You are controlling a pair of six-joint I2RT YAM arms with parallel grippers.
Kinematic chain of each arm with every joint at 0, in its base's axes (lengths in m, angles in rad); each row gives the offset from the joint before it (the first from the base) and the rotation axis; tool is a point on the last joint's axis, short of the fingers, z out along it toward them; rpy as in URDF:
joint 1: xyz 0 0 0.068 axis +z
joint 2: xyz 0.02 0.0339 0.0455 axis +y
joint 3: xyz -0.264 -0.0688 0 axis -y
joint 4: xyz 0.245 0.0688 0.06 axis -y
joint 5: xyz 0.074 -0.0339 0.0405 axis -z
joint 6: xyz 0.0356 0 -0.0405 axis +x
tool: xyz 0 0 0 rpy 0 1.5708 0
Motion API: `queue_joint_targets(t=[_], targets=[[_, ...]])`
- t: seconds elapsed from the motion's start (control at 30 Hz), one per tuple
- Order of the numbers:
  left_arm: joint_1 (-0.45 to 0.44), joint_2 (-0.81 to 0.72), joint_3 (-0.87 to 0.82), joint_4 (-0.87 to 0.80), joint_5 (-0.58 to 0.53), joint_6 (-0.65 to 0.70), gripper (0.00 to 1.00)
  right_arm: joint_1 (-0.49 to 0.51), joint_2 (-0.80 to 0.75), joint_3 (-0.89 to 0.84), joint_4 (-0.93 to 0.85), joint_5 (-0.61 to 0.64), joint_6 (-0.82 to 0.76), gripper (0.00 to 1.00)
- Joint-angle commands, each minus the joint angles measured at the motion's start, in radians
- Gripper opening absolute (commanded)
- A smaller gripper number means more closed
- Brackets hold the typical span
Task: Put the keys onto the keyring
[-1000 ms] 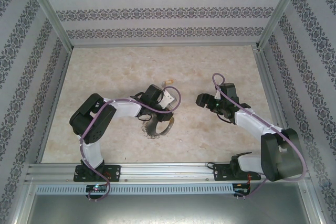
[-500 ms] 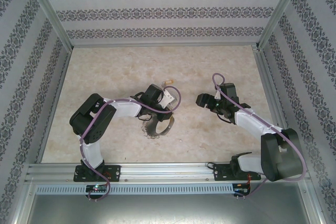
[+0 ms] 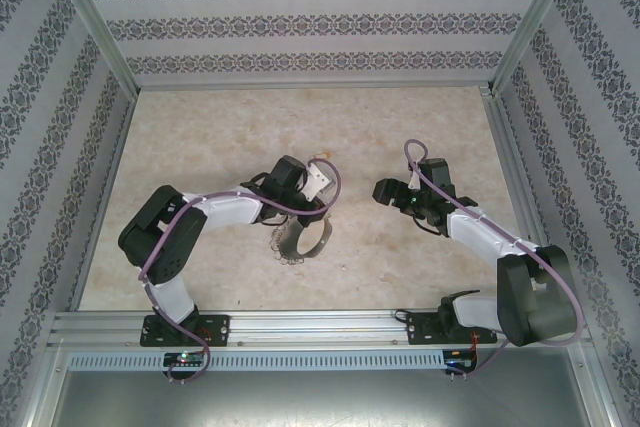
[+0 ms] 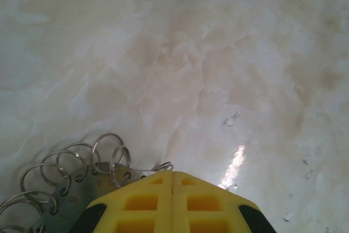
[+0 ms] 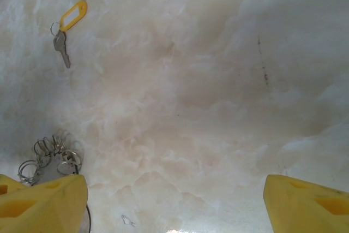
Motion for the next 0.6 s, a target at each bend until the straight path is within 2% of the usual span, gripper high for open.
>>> queue_joint_targets(t=[0.0, 0.1, 0.23, 0.3, 0.4, 0.57], targets=[[0.022, 0.000, 0.036, -0.048, 0.110, 0.024, 0.00, 0.008, 0.000, 0.005, 0.010, -0.032, -0.015, 0.84], [0.036, 0.005, 0.055, -0.074, 0.143, 0.055, 0.01, 0.008, 0.001, 0.002, 0.007, -0.048, -0.015, 0.84], [0.070, 0.008, 0.070, -0.091, 0.253, 0.056, 0.26, 0.022, -0.012, -0.013, 0.004, -0.087, -0.008, 0.83], [0.084, 0.017, 0.079, -0.111, 0.307, 0.060, 0.34, 0.034, -0.018, -0.021, -0.003, -0.081, -0.006, 0.83], [0.096, 0.054, 0.101, -0.163, 0.380, 0.077, 0.35, 0.052, -0.019, -0.031, -0.003, -0.074, 0.004, 0.83], [0.096, 0.094, 0.122, -0.202, 0.411, 0.102, 0.33, 0.080, -0.015, -0.036, 0.003, -0.057, 0.028, 0.83]])
